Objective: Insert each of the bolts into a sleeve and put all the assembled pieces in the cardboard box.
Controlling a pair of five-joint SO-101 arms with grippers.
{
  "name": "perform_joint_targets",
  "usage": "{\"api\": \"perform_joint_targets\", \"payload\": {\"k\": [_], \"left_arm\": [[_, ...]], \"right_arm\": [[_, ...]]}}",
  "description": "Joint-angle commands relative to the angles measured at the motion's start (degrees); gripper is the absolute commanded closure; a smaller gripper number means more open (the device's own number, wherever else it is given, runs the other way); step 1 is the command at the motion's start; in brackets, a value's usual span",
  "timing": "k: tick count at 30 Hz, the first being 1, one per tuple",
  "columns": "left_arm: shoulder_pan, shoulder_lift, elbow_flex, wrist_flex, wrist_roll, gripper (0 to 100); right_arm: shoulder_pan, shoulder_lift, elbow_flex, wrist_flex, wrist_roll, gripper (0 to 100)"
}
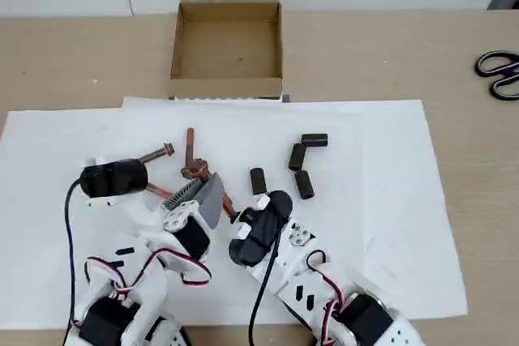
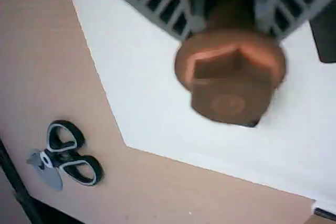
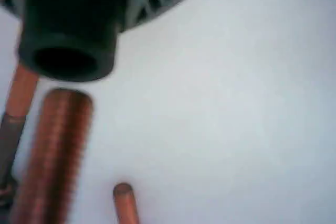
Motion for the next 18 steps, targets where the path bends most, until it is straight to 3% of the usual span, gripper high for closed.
{"api": "perform_joint_targets", "payload": {"k": [1,12,18], "left_arm": [[1.14,-0.53,0.31,-1.58,0.44,99],[1.41,-0.7,2.59,-1.32,0.44,99],[5.19,-0.7,2.33,2.9,0.26,99]], "right_arm": [[-0.31,-0.92,-1.14,-1.45,0.44,99.5],[-0.31,-0.92,-3.78,-1.45,0.53,99.5],[0.04,-0.92,-5.1,-1.45,0.53,99.5]]}}
